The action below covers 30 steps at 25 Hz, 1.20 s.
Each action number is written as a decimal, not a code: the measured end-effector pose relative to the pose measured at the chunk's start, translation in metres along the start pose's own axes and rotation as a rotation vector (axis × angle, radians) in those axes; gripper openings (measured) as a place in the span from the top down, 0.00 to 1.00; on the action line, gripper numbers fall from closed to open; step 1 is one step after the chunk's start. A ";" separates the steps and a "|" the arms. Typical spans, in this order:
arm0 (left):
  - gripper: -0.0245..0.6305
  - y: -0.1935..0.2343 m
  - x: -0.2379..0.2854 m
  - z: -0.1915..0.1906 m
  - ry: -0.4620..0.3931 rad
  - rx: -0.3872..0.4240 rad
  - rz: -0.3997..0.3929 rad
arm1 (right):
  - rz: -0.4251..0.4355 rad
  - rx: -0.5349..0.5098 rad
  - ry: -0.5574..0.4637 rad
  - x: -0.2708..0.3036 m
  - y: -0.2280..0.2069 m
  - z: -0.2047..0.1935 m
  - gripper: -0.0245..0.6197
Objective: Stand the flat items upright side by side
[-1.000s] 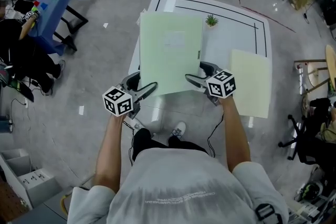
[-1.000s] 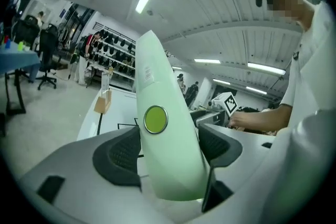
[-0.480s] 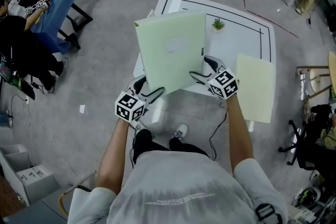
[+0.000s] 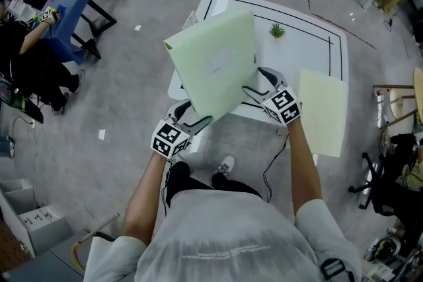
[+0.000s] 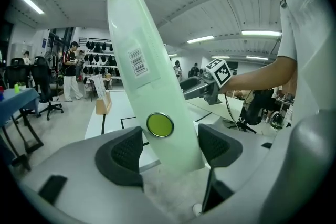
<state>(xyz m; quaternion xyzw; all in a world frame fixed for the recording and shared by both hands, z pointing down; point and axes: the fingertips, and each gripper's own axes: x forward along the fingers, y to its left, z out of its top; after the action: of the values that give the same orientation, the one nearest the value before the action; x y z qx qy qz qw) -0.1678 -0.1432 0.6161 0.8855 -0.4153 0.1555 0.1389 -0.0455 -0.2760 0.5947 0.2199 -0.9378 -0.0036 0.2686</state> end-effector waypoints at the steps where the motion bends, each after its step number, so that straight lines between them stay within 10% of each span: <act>1: 0.43 0.000 0.001 0.000 0.001 0.014 0.005 | -0.004 0.001 -0.002 0.000 -0.001 0.000 0.41; 14: 0.53 -0.021 0.027 -0.005 0.068 0.182 -0.037 | -0.005 -0.051 0.102 0.022 -0.005 -0.011 0.43; 30: 0.53 -0.015 0.033 -0.005 0.044 0.085 0.007 | -0.009 -0.144 0.103 0.038 0.020 -0.001 0.54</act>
<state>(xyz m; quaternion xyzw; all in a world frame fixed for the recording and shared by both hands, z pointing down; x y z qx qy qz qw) -0.1370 -0.1543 0.6319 0.8853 -0.4085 0.1930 0.1100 -0.0822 -0.2733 0.6168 0.2039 -0.9192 -0.0609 0.3314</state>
